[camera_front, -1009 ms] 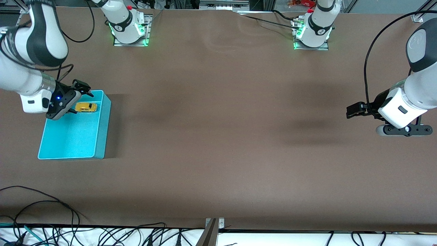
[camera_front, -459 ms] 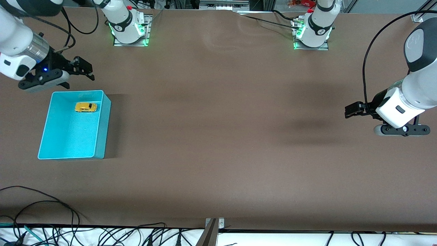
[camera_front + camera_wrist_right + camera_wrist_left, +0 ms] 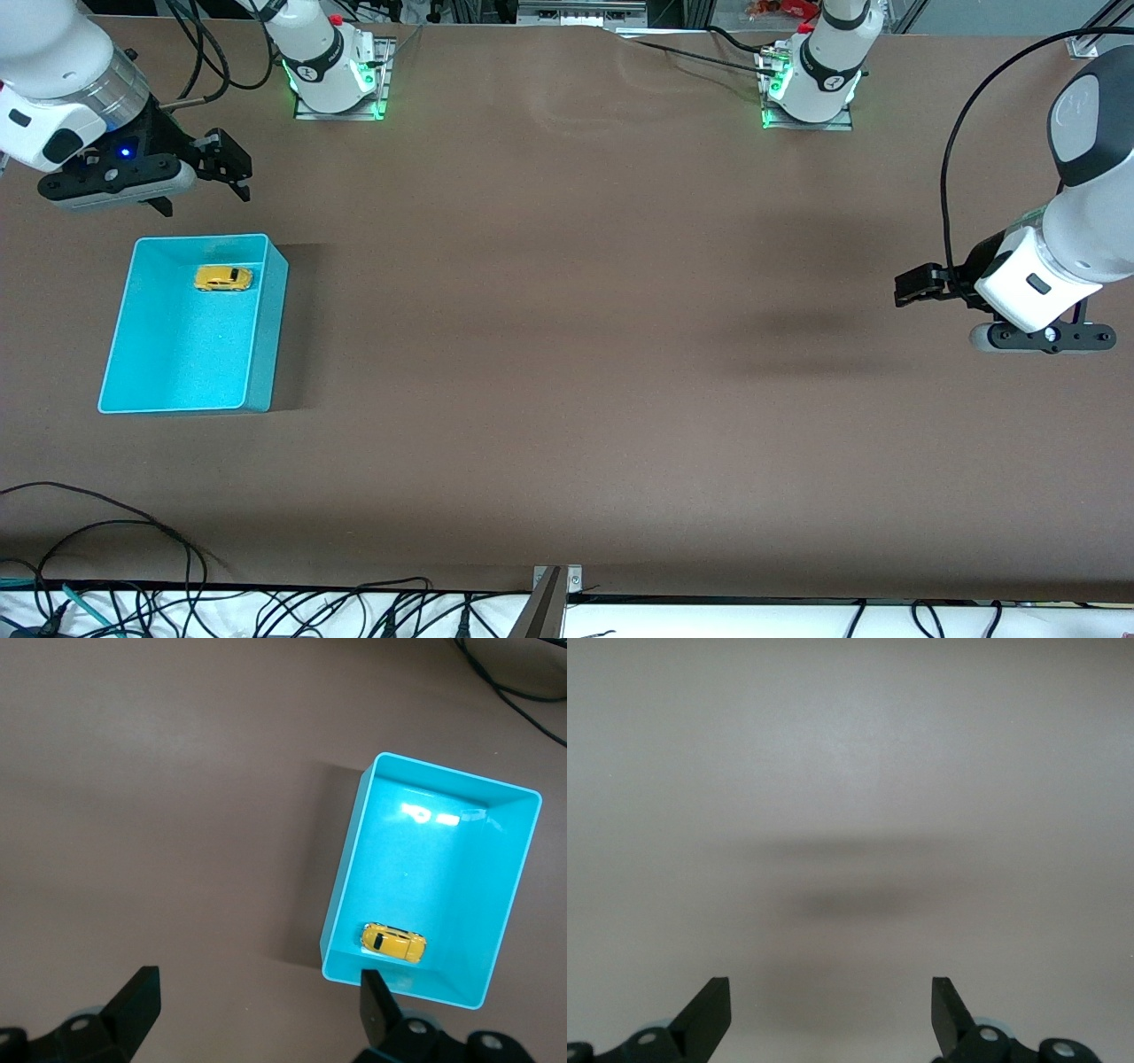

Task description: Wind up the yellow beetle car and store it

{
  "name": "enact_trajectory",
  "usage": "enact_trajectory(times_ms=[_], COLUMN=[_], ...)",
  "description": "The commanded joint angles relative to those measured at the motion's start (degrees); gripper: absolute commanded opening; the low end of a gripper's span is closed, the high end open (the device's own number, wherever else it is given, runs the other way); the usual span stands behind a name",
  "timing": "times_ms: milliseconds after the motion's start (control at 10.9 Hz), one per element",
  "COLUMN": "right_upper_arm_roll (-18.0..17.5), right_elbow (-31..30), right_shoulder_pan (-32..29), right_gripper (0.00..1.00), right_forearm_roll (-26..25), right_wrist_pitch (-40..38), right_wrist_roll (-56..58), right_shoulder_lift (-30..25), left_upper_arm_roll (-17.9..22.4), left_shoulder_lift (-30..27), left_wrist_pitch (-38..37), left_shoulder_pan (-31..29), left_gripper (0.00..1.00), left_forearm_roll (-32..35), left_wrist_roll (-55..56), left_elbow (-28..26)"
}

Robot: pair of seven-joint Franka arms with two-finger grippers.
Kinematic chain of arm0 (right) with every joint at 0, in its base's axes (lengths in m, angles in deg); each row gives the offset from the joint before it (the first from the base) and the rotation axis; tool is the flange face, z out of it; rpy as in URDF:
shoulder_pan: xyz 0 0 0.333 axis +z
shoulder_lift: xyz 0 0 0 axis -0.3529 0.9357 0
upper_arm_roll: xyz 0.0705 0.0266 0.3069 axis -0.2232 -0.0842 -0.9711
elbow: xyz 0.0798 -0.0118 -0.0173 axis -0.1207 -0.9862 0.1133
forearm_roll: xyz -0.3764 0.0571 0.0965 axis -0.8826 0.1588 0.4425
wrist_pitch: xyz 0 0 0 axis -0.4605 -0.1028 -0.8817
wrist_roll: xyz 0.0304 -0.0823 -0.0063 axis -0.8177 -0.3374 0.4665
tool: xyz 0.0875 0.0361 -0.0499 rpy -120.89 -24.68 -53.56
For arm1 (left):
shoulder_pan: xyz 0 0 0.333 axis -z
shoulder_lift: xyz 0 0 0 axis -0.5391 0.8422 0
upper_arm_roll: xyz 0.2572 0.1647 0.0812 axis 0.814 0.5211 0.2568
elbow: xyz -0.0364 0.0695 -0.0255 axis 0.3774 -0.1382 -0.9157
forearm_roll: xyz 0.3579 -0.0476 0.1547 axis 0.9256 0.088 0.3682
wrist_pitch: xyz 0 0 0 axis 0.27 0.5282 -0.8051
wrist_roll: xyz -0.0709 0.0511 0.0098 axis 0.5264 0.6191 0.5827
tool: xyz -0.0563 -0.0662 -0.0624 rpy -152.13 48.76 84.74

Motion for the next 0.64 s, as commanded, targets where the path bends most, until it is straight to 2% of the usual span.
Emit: enact_trajectory(times_ms=[0,275,551], right_upper_arm_roll=[2.72,2.64,4.05], right_elbow=[2.73,2.74,3.26], right_shoulder_pan=[0.05,-0.12,-0.21], right_gripper=[1.0,1.0,1.0], right_forearm_roll=[-1.29,-1.99,-2.26], right_wrist_pitch=[1.22,1.48,1.75], right_wrist_roll=[-0.1,-1.24,-1.24], right_shoulder_lift=[1.54,1.45,2.85], left_upper_arm_roll=[0.12,0.12,0.12], left_shoulder_lift=[0.13,0.13,0.13], left_wrist_pitch=[-0.93,-0.93,-0.93], left_shoulder_pan=[0.18,0.18,0.18], left_gripper=[1.0,1.0,1.0], left_forearm_roll=[0.17,0.17,0.26], left_wrist_roll=[-0.52,-0.52,-0.52], left_elbow=[1.08,1.08,1.08])
